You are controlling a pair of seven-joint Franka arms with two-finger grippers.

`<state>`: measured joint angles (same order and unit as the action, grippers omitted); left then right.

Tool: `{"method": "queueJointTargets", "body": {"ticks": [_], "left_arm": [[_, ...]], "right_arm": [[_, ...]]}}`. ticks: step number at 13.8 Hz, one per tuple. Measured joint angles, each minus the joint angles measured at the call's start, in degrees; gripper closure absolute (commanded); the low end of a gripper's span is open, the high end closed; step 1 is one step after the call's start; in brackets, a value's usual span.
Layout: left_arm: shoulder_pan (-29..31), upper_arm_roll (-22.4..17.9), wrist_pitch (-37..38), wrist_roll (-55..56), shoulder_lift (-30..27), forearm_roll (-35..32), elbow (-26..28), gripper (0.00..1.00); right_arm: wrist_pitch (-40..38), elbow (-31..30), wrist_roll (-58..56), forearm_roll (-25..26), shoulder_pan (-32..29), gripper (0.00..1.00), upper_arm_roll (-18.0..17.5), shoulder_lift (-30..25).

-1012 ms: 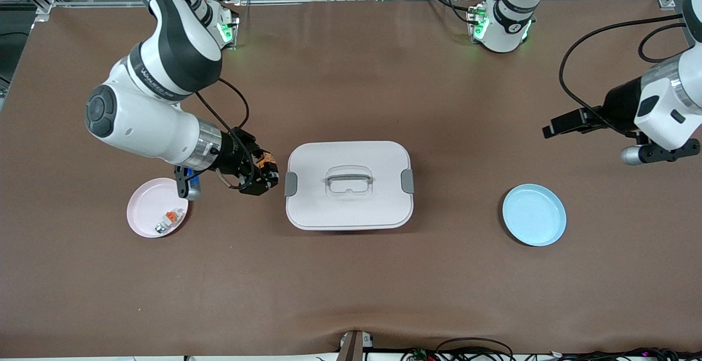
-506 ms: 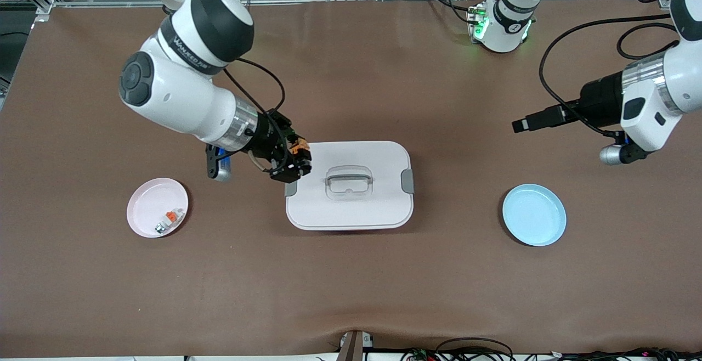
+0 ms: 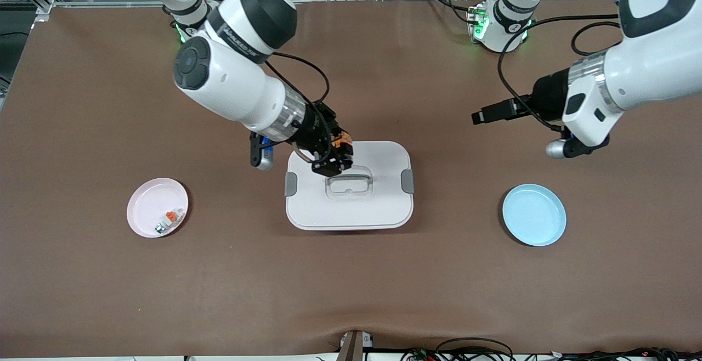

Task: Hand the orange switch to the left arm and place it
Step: 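Lift the switch with the right gripper while the left gripper approaches, then carry the switch over the box while the left gripper reaches it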

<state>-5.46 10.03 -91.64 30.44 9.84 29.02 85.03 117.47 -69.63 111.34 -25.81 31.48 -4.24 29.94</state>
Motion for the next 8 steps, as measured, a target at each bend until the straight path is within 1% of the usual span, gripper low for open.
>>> {"method": "queueJointTargets", "body": {"ticks": [2, 4, 6, 8], "left_arm": [[-2.35, 0.07, -2.3, -0.13, 0.26, 0.01, 0.01, 0.0], [-4.5, 0.18, -4.07, -2.72, 0.58, 0.01, 0.24, 0.0], [-4.59, 0.2, -4.63, -10.5, 1.18, 0.64, 0.72, 0.0], [-3.74, 0.16, -6.11, -17.96, 2.39, 4.58, 0.92, 0.0]], "right_arm": [[1.8, 0.51, 1.34, 0.0, 1.06, 1.0, 0.0, 1.25], [2.11, 1.18, 1.98, 0.0, 1.65, 1.0, 0.0, 1.92], [2.11, 1.57, 2.16, 0.0, 1.97, 1.0, 0.0, 2.28], [2.11, 1.6, 2.27, 0.0, 2.12, 1.0, 0.0, 2.38]]}}
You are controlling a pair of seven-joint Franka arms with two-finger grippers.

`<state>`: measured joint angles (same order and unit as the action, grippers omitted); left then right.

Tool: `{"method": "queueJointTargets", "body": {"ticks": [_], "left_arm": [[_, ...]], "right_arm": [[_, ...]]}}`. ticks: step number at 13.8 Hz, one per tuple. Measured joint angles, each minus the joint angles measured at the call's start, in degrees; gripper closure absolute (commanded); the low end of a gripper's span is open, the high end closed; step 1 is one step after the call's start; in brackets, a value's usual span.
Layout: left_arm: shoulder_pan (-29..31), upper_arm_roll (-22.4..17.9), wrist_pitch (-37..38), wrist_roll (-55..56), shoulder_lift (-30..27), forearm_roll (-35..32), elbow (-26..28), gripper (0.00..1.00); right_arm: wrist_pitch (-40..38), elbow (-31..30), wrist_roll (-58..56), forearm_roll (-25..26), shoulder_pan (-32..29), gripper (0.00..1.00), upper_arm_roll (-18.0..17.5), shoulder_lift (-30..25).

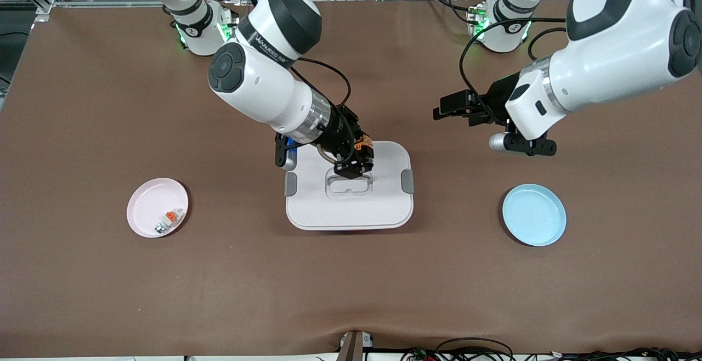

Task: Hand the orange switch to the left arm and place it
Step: 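Carry the switch over the box while the left gripper reaches it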

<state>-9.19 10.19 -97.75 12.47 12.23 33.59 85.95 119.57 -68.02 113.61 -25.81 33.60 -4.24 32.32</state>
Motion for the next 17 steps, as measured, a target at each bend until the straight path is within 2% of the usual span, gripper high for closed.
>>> {"method": "queueJointTargets", "body": {"ticks": [11, 17], "left_arm": [[-3.02, 0.92, -15.36, -7.61, 3.73, 14.05, 3.6, 0.0], [-6.82, 1.22, -25.11, -7.67, 6.18, 16.04, 5.25, 0.04]], "right_arm": [[0.0, 0.06, 0.16, 0.0, 0.02, 1.0, 0.04, 0.29], [0.87, 0.28, 0.16, 0.0, 0.02, 1.0, 0.04, 0.94]]}}
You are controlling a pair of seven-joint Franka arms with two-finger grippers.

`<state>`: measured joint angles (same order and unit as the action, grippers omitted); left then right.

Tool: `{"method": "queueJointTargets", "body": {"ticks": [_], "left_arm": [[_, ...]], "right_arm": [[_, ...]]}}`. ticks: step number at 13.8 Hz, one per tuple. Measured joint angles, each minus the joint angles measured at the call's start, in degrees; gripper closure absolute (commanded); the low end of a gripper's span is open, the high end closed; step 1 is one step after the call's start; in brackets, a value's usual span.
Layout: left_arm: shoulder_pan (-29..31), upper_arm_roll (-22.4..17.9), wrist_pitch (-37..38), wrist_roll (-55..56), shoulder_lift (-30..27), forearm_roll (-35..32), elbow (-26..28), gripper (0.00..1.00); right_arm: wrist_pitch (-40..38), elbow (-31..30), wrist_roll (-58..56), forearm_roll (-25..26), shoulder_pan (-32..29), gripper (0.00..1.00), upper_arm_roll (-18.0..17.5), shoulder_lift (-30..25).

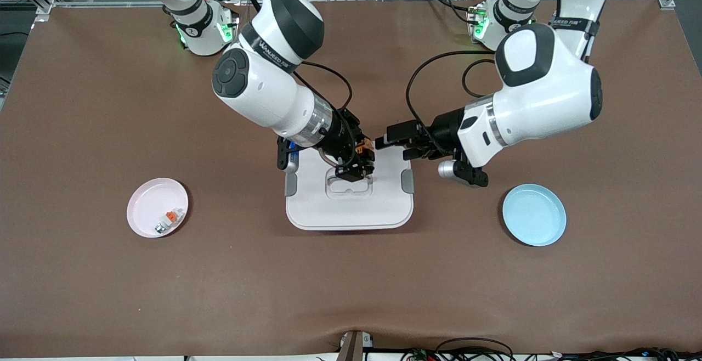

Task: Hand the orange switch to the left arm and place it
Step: 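Carry the switch over the box while the left gripper reaches it, then close the left gripper on the switch held by the right gripper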

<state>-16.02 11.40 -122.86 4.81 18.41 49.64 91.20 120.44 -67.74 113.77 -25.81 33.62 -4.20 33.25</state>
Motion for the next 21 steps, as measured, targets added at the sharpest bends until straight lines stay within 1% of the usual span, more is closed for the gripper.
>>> {"method": "queueJointTargets", "body": {"ticks": [4, 9, 10, 16, 17, 18, 21], "left_arm": [[-1.21, 0.03, -4.46, -0.05, 2.09, 0.01, 0.07, 0.06], [-3.07, 0.06, -9.61, -0.06, 3.17, 1.43, 0.07, 0.09], [-3.23, 0.06, -9.86, -0.06, 3.17, 1.45, 0.07, 0.11], [-5.42, 0.12, -9.9, 0.59, 3.2, 1.59, 0.31, 0.11], [-5.63, 0.13, -9.9, 0.87, 3.18, 1.59, 0.55, 0.13], [-5.71, 0.14, -9.89, 0.89, 3.14, 1.59, 0.8, 0.18], [-6.14, 0.17, -9.87, 0.89, 3.13, 1.59, 1.26, 0.4]], "right_arm": [[0.06, 0.09, 0.0, 0.0, 0.0, 1.0, 0.0, 0.03], [0.18, 0.29, 0.03, 0.01, 0.0, 1.0, 0.37, 0.05], [0.24, 0.3, 0.03, 0.01, 0.0, 1.0, 0.45, 0.05], [0.75, 0.48, 0.03, 0.01, 0.11, 1.0, 0.34, 0.07], [0.73, 0.48, 0.04, 0.03, 0.12, 1.0, 0.38, 0.09], [0.73, 0.48, 0.04, 0.03, 0.12, 1.0, 0.44, 0.13], [0.8, 0.5, 0.04, 0.02, 0.13, 1.0, 0.39, 0.19]]}}
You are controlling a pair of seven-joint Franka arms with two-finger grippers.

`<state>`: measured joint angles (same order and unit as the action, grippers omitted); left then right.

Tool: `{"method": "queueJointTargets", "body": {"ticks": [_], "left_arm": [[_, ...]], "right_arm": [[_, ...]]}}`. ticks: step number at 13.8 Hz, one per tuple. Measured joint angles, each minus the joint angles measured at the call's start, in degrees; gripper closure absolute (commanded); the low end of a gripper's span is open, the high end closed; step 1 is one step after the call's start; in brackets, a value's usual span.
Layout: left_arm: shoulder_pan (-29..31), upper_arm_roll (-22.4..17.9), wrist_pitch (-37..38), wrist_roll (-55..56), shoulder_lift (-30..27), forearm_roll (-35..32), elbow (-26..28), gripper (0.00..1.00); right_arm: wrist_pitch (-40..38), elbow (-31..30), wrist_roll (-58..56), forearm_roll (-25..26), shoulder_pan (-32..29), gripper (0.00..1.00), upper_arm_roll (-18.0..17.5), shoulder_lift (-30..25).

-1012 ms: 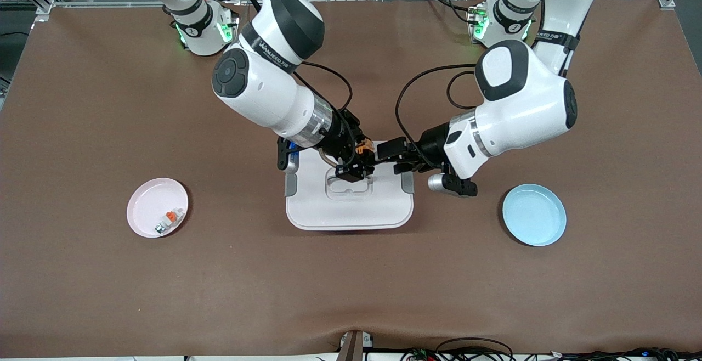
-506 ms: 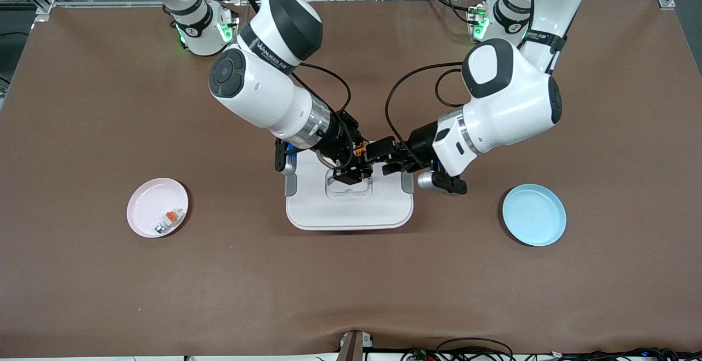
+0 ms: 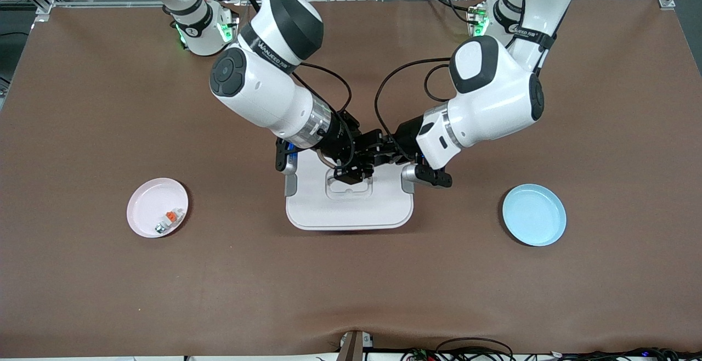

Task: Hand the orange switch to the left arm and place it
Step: 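Close the left gripper on the switch held by the right gripper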

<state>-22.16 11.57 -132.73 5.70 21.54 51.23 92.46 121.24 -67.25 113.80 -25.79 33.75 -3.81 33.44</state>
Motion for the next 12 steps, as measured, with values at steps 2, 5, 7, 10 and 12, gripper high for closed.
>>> {"method": "queueJointTargets", "body": {"ticks": [2, 5, 7, 10, 12], "left_arm": [[-0.2, -0.01, -0.09, 0.0, 0.0, 0.0, 0.03, 0.69], [-0.29, -0.01, -0.05, -0.02, -0.01, 0.0, 0.13, 1.0], [-0.28, -0.01, -0.03, -0.02, -0.04, 0.0, 0.14, 1.0], [-0.23, -0.01, 0.32, -0.01, -0.12, -0.95, 0.1, 1.0], [-0.08, -0.01, 0.84, 0.57, -0.36, -2.96, -0.03, 1.0]], "right_arm": [[-0.03, 0.0, 0.0, 0.0, 0.01, 1.0, -0.04, 0.11], [0.05, 0.05, 0.0, -0.03, 0.02, 1.0, -0.05, 0.22], [0.05, 0.05, 0.0, -0.04, 0.02, 1.0, -0.05, 0.22], [0.2, 0.05, 0.15, -0.07, 0.06, 1.0, -0.16, 0.3], [0.95, 0.05, 0.5, -0.15, 0.25, 1.0, -0.28, 0.46]]}}
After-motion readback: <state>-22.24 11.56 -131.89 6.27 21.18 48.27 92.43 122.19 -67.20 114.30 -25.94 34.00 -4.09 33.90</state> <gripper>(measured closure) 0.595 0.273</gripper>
